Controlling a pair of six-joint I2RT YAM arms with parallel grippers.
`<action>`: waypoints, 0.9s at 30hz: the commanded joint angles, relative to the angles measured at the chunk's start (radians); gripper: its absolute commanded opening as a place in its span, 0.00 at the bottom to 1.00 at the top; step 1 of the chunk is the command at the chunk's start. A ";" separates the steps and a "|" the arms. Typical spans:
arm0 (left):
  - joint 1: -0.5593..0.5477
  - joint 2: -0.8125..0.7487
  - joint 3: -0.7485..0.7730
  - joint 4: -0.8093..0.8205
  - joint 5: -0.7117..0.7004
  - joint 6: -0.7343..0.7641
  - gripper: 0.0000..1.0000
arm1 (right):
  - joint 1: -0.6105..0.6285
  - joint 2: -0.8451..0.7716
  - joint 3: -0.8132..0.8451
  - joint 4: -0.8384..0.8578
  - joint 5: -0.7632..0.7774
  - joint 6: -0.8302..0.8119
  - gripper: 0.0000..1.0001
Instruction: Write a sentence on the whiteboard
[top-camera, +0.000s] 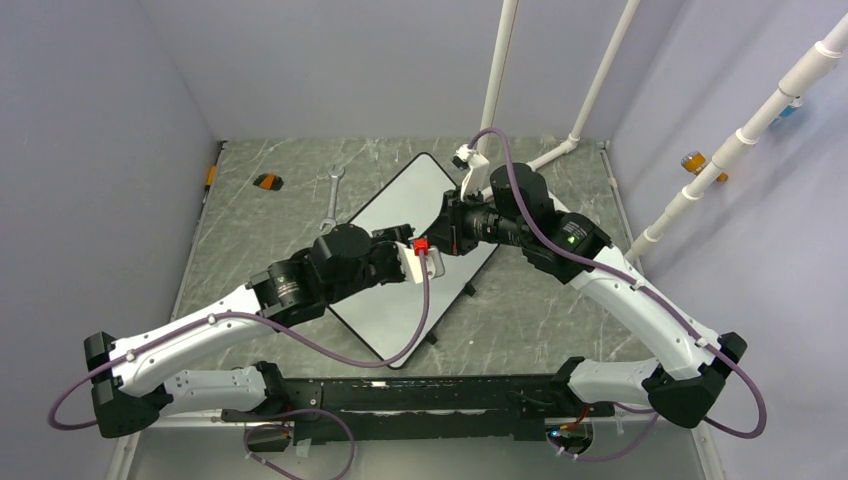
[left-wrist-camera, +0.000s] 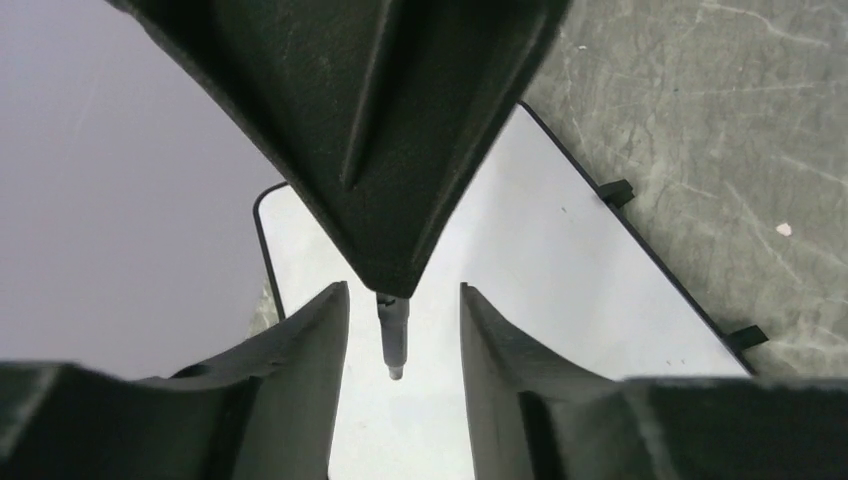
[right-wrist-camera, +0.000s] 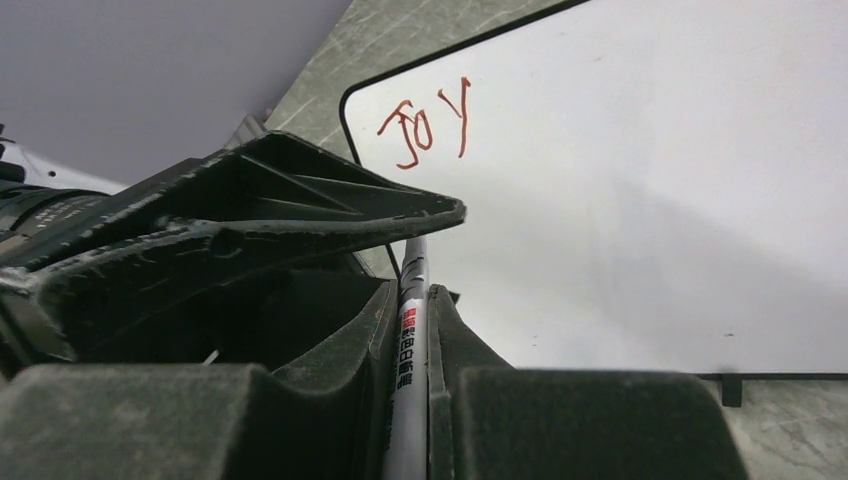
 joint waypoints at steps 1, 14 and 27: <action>-0.005 -0.058 0.043 -0.036 0.037 -0.016 0.58 | 0.002 -0.037 -0.004 0.015 0.067 -0.012 0.00; 0.282 -0.129 0.157 -0.347 0.260 -0.241 0.89 | -0.008 -0.102 -0.021 -0.054 0.187 -0.057 0.00; 0.758 0.036 0.184 -0.287 0.522 -0.518 0.85 | -0.007 -0.125 -0.056 -0.035 0.131 -0.071 0.00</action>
